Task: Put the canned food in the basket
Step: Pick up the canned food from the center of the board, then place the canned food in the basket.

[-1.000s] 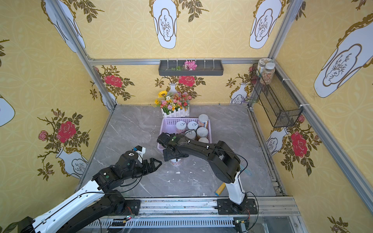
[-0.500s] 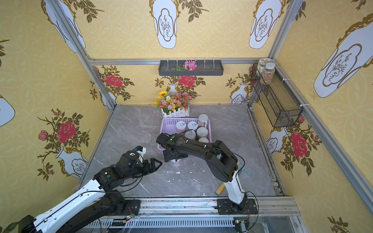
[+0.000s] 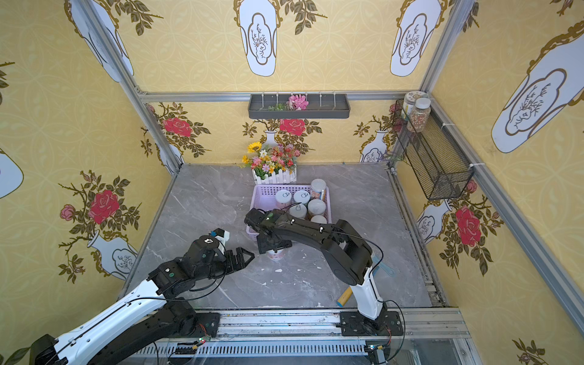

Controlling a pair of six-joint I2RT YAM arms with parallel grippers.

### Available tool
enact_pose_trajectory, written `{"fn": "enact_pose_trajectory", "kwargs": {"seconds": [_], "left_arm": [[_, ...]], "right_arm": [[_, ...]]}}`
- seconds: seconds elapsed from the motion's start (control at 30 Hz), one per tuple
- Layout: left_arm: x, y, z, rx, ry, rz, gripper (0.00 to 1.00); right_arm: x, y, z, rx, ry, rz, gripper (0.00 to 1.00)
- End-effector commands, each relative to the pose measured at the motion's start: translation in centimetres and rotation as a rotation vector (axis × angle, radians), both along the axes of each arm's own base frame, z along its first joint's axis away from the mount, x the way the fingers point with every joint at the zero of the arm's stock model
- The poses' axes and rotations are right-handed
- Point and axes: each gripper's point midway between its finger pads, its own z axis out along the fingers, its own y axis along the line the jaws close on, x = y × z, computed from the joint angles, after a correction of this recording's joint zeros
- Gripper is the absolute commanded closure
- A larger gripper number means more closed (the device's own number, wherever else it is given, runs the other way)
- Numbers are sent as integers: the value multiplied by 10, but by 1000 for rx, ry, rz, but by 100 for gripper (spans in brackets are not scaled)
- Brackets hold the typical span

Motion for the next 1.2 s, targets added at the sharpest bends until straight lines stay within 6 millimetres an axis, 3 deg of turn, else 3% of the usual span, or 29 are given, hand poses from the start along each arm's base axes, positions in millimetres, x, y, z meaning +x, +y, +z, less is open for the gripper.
{"fn": "enact_pose_trajectory", "kwargs": {"seconds": [0.0,0.27,0.43,0.63,0.87,1.17], "left_arm": [[1,-2,3,-10,-21,-12,1],[8,-4,12,1,-50,-14,2],[22,-15,26,-6,-99,-36,2],[46,-33,42,-15,-148,-84,1],[71,-28,58,-82,-165,-61,1],[76,-12,62,-97,-162,-43,1]], "right_arm": [[-4,-1,8,4,-6,5,30],[-34,-15,56,81,-34,23,36],[-35,-34,99,136,-102,8,38],[-6,-44,128,204,-149,-28,40],[44,-42,140,210,-186,-27,43],[88,-18,118,167,-163,6,43]]}}
